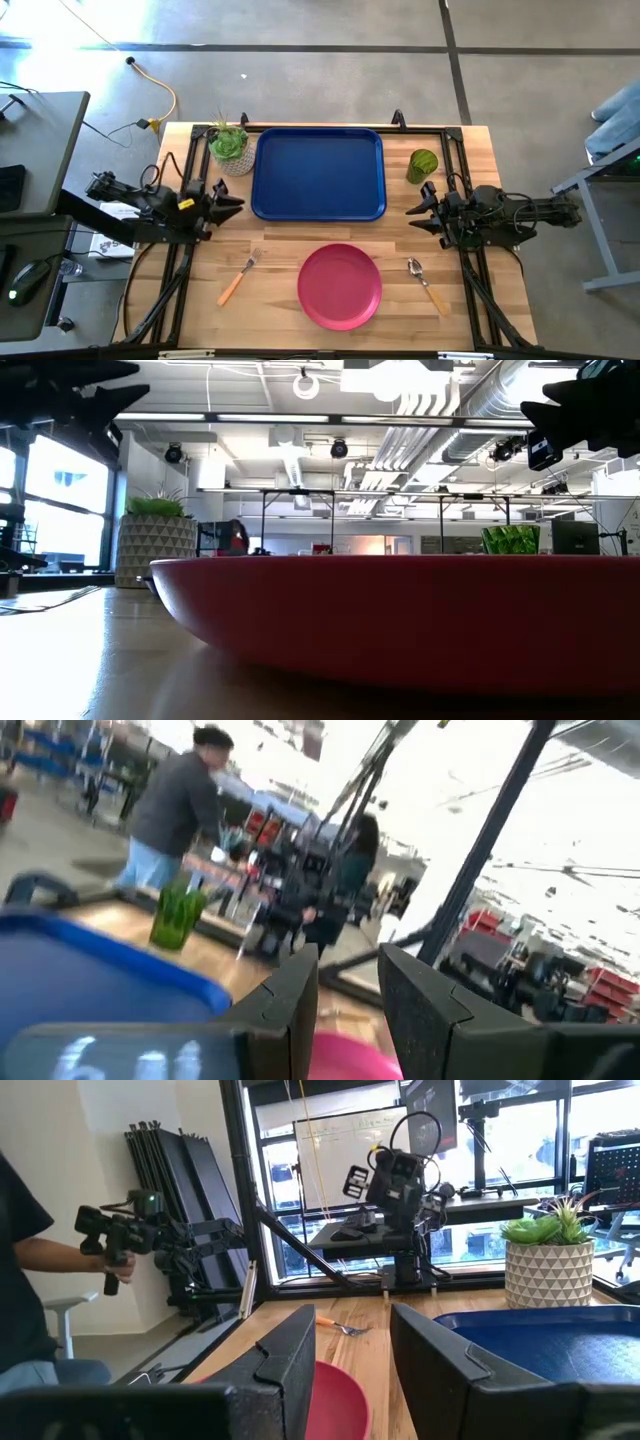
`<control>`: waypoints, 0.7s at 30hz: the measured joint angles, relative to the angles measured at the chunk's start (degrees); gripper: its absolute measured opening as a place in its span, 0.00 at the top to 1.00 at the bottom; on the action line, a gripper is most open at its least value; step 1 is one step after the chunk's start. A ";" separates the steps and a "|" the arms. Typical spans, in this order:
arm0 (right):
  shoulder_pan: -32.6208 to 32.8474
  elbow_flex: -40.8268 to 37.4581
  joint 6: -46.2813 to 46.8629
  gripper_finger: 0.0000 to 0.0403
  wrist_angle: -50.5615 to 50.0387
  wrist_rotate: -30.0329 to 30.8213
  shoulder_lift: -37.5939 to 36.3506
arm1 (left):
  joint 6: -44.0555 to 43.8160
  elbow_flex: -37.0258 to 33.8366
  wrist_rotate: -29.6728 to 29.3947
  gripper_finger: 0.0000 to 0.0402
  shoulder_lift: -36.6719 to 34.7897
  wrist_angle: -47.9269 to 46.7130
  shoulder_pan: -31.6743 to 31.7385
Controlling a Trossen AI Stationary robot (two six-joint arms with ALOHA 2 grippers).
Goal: Pick and place plate/cup/fork/spoon on tray
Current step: Put the orange fork on the left on the blue tray
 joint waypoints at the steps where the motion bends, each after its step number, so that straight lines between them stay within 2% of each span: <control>1: 0.01 0.01 0.00 0.69 0.00 0.00 0.00 | 1.56 0.00 -0.24 0.76 0.01 1.07 0.00; 4: 0.01 0.01 0.00 0.69 0.00 0.00 0.00 | 4.37 0.00 -2.67 0.76 0.00 4.45 0.00; 8: -0.01 0.01 0.00 0.69 0.00 0.00 0.00 | 3.52 0.00 -6.96 0.76 -0.01 7.23 0.00; 14: 0.00 0.01 0.00 0.69 0.00 0.00 0.00 | 3.52 0.30 -7.21 0.76 -0.01 10.63 0.00; 21: 0.01 0.01 0.00 0.69 0.02 0.55 0.00 | 8.30 6.95 -12.39 0.76 3.04 8.64 -0.02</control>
